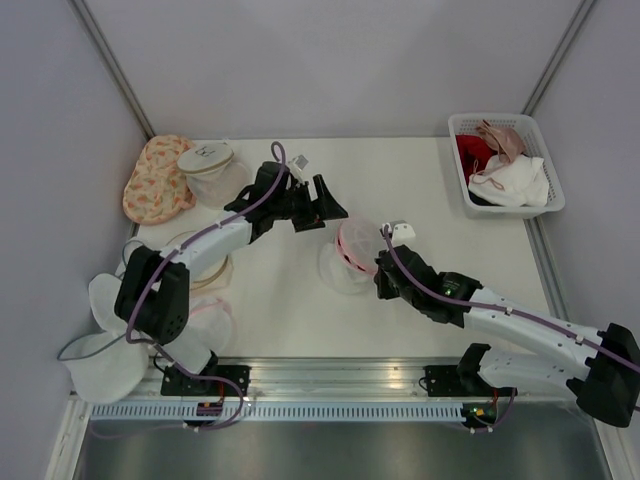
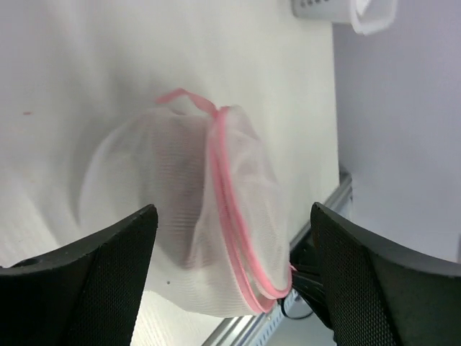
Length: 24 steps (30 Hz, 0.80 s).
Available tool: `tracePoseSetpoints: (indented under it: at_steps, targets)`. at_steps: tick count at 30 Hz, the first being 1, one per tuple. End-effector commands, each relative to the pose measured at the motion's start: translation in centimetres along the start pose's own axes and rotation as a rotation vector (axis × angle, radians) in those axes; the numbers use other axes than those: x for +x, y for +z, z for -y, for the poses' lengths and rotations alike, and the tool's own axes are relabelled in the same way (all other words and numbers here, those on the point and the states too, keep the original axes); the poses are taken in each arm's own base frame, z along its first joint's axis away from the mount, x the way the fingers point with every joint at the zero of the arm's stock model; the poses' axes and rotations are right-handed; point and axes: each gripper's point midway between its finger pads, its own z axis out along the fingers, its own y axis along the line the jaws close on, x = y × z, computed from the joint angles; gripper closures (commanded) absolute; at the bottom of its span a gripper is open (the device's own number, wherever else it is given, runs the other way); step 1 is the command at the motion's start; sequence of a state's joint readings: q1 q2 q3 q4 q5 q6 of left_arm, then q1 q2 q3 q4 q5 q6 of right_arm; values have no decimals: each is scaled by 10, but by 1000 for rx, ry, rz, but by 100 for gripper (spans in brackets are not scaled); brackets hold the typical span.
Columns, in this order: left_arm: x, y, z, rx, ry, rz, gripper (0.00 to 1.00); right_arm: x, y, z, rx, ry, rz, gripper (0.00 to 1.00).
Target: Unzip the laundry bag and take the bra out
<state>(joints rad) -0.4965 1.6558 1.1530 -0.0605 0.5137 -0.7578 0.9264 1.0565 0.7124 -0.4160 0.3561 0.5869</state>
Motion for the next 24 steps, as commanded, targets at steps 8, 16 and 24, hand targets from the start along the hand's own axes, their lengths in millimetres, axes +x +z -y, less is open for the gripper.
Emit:
tracePoseSetpoints:
  at_steps: [8, 16, 24]
  targets:
    - [57, -64, 16, -37, -86, 40, 8, -9, -20, -90, -494, -33, -12, 99]
    - [119, -61, 24, 21, -178, -73, 12, 3, -18, -119, -650, -39, -67, 99]
    - [132, -59, 11, -3, -199, -61, 61, 5, -18, -112, -620, -45, -67, 100]
